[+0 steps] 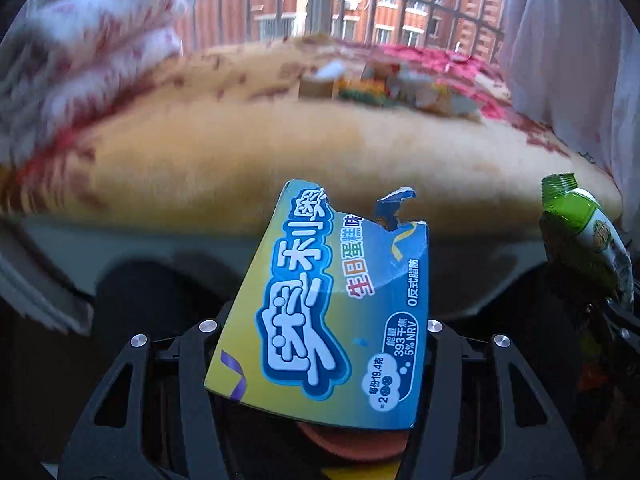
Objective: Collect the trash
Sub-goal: 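Lower both tools into the orange bucket and release the packet and box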
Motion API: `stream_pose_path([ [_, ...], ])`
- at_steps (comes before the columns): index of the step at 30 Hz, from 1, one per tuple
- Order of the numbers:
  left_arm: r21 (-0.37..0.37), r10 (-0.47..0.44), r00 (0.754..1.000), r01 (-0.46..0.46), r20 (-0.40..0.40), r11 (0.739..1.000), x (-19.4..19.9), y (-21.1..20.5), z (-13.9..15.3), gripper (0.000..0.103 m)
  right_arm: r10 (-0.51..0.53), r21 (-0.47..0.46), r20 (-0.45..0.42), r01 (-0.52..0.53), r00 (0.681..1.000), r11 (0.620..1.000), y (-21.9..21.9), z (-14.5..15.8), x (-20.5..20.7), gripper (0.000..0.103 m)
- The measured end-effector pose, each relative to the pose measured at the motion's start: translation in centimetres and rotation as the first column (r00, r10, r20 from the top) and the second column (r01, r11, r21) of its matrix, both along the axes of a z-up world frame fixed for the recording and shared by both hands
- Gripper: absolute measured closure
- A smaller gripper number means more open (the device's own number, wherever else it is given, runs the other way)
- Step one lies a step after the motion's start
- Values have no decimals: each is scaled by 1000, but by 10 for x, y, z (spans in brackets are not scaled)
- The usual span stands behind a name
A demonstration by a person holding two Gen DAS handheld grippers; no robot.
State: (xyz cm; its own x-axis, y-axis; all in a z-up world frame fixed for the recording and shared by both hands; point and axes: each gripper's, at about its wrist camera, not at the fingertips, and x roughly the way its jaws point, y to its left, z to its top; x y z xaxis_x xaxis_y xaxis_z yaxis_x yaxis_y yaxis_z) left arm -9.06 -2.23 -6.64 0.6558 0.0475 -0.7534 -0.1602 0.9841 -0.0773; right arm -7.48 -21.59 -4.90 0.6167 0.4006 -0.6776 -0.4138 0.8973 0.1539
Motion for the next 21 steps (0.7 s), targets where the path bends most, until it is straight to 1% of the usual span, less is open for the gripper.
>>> stream_pose_path([
  [1,-26,-7,1000,7,-26,1000,-1,0,-8,51,1,-2,-18,-1,1000,1000,1,-7,-3,71],
  [2,-33,-12,999,11,-51,999,0,-1,-15,51,-1,-5,-27,1,1000,1000,3,-10,-4,71],
  [5,-21,-33,994,30,-106,999,0,-8,-35,51,-4,-38,-52,2,999,999,9,-23,-7,71],
  [7,-18,-51,990,49,-128,999,-1,-12,-43,51,0,-51,-69,-4,998,999,11,-28,-7,71],
  [12,-1,-56,990,57,-130,998,-3,-17,-47,51,-9,-73,-90,2,996,997,9,-38,-3,71],
  [21,-18,-47,988,45,-148,999,1,-13,-52,50,-5,-88,-130,-6,991,996,9,-49,3,71],
])
